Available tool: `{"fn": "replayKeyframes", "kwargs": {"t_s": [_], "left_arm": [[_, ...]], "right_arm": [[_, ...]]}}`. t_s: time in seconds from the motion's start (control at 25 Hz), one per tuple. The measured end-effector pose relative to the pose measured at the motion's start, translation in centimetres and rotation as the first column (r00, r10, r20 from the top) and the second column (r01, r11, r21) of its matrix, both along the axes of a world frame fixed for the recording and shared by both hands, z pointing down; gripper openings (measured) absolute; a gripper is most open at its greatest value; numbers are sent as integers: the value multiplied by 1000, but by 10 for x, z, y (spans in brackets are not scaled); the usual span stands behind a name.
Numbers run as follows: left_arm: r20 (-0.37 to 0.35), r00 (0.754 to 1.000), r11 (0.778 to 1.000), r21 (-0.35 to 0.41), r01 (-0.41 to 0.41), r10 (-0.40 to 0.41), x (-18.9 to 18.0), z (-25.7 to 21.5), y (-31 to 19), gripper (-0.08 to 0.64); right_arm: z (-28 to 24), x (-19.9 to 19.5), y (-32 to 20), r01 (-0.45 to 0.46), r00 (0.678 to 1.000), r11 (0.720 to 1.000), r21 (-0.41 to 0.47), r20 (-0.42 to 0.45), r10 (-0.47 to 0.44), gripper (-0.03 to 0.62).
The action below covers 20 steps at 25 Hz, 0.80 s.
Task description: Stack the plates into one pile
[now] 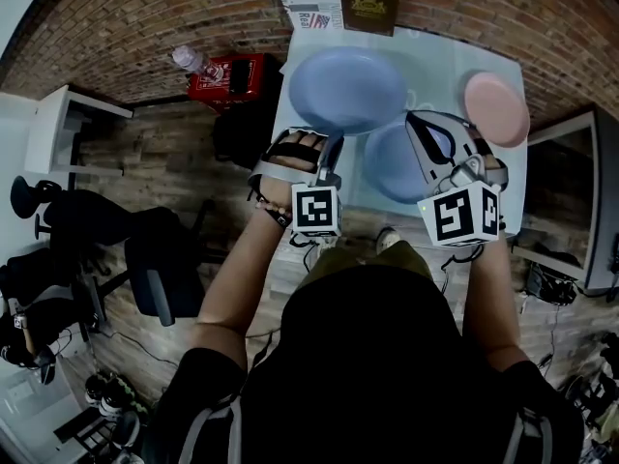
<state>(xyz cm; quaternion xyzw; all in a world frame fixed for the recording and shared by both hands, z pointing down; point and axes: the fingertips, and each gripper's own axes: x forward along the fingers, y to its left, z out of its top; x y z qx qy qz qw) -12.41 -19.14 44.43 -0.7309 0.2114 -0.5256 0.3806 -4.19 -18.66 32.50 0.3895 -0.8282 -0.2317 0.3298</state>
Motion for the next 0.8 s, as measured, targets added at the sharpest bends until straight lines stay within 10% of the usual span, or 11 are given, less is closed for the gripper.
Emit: {"fn": "replayKeyframes", "kwargs": {"t_s": [0.8], "left_arm": [[-23,994,988,-110,-110,108,107,53,75,60]], "right_arm": [[21,105,49,-107,994,994,-37,-31,106,35]]}}
